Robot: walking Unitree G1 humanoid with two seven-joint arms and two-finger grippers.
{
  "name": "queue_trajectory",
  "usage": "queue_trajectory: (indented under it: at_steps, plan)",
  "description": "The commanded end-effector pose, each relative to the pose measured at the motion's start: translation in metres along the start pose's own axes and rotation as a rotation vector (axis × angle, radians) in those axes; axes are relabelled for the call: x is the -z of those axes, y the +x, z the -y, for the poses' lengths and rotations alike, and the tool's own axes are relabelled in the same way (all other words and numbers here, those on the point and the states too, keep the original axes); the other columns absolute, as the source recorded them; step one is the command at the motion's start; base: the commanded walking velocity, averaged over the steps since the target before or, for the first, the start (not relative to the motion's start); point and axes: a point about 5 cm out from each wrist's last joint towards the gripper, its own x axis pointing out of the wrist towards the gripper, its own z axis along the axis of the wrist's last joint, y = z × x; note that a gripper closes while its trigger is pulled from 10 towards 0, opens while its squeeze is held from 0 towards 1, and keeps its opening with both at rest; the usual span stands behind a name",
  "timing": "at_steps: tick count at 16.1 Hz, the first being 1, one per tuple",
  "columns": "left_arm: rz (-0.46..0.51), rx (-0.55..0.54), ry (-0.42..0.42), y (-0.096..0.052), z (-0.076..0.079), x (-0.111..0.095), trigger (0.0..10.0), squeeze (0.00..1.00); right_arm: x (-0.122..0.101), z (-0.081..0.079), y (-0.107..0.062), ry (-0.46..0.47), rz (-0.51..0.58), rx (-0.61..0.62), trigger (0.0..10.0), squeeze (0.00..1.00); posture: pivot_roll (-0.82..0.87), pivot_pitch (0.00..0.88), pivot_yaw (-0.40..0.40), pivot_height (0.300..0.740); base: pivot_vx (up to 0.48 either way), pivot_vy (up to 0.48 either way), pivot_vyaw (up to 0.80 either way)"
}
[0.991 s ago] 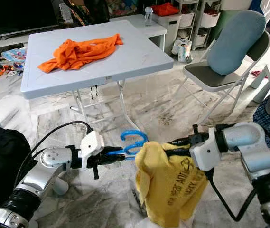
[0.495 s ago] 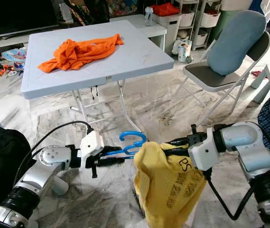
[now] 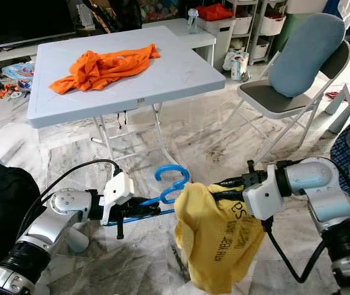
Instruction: Hang hanger
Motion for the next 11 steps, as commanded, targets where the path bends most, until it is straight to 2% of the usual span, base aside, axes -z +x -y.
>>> queue_trajectory:
  at_steps: [1, 4, 5, 6, 7, 9, 11]
  plan:
    - [0.008, 0.012, 0.001, 0.004, 0.001, -0.003, 0.0, 0.00, -0.013, 0.013, -0.003, -0.062, 0.045, 0.073, 10.0, 0.00, -0.16, 0.000, 0.025, 0.740, 0.000, 0.000, 0.00]
    - [0.022, -0.016, -0.010, 0.005, 0.001, -0.001, 0.0, 0.00, -0.013, 0.016, 0.002, -0.055, 0.061, 0.112, 10.0, 0.00, -0.16, 0.000, 0.024, 0.740, 0.000, 0.000, 0.00]
    - [0.037, -0.044, -0.015, 0.004, 0.000, -0.001, 0.0, 0.00, -0.012, 0.019, 0.005, -0.020, 0.067, 0.120, 10.0, 0.87, -0.16, 0.000, 0.022, 0.740, 0.000, 0.000, 0.00]
    - [0.044, -0.079, -0.019, 0.004, -0.001, 0.000, 0.0, 0.00, -0.011, 0.020, 0.010, 0.045, 0.075, 0.089, 10.0, 1.00, -0.16, 0.000, 0.018, 0.740, 0.000, 0.000, 0.00]
    - [0.050, -0.087, -0.027, 0.003, -0.001, 0.000, 0.0, 0.00, -0.011, 0.021, 0.012, 0.026, 0.063, 0.097, 10.0, 1.00, -0.16, 0.000, 0.016, 0.740, 0.000, 0.000, 0.00]
    - [0.073, -0.120, -0.051, 0.000, 0.001, 0.002, 0.0, 0.00, -0.013, 0.033, 0.018, 0.019, 0.058, 0.181, 10.0, 1.00, -0.15, 0.000, 0.013, 0.740, 0.000, 0.000, 0.00]
    - [0.073, -0.147, -0.064, -0.003, 0.002, 0.007, 0.0, 0.00, -0.009, 0.041, 0.022, -0.018, 0.006, 0.223, 10.0, 1.00, -0.14, 0.000, 0.006, 0.740, 0.000, 0.000, 0.00]
